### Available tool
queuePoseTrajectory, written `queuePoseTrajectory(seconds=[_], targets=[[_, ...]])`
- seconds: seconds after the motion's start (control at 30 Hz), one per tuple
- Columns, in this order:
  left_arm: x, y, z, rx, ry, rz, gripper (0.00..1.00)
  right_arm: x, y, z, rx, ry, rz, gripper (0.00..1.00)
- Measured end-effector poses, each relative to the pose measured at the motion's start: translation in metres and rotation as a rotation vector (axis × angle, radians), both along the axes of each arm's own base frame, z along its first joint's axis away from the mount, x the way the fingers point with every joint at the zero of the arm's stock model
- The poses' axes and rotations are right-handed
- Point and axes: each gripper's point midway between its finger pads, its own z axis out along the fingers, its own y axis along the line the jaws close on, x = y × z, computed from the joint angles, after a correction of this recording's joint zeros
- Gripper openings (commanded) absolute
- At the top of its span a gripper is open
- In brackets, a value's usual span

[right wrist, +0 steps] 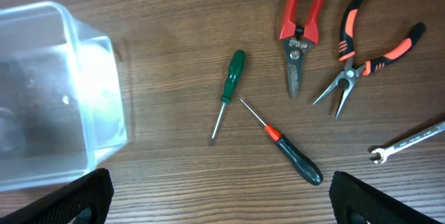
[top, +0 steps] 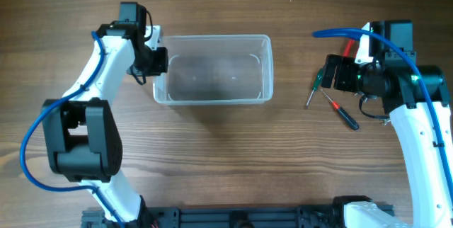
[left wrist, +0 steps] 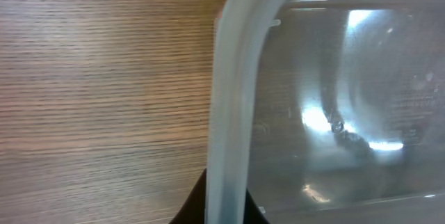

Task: Pack container
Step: 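Drag the container to the table center with the left gripper, then release the container and lift the left gripper away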

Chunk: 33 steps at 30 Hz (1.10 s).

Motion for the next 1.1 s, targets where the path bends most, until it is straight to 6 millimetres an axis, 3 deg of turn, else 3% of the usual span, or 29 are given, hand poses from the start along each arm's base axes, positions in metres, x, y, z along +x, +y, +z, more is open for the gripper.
queuePoseTrajectory(seconds=[0.1,0.2,0.4,0.57,0.63,0.77,0.83,0.9,1.0,1.07,1.1], targets=[[-0.002,-0.02,-0.006,-0.009,0.012,-0.039,0.24,0.0,0.0,0.0,0.0,0.0,0.0,1.0],[-0.005,-0.032,-0.011,-0.015,0.024,-0.066,0.51,-0.001,0.0,0.0,0.0,0.004,0.0,1.0],[-0.005,-0.032,-0.011,-0.018,0.024,-0.065,0.69,-0.003,0.0,-0.001,-0.006,0.012,0.011,1.0],[-0.004,-0.029,-0.006,-0.005,0.01,-0.063,1.0,-0.003,0.0,-0.002,-0.009,0.015,0.017,1.0],[-0.002,-0.029,0.012,-0.002,-0.03,-0.068,1.0,-0.003,0.0,-0.002,-0.009,0.015,0.017,1.0],[0.0,-0.015,0.094,0.057,-0.194,-0.041,1.0,-0.014,-0.001,-0.003,-0.005,0.061,0.007,1.0],[-0.008,-0.004,0.133,0.097,-0.28,-0.017,1.0,-0.023,-0.001,0.005,0.014,0.086,-0.036,1.0],[-0.02,0.012,0.163,0.115,-0.343,0.032,1.0,-0.018,-0.001,0.029,0.056,0.029,-0.112,1.0],[-0.032,0.047,0.181,0.119,-0.364,0.177,1.0,-0.002,0.0,0.04,0.098,-0.036,-0.175,1.0],[-0.036,0.068,0.18,0.122,-0.345,0.253,1.0,0.012,0.0,0.029,0.104,-0.016,-0.192,1.0],[-0.038,0.074,0.179,0.122,-0.335,0.278,1.0,0.032,0.001,0.009,0.103,0.018,-0.207,1.0]])
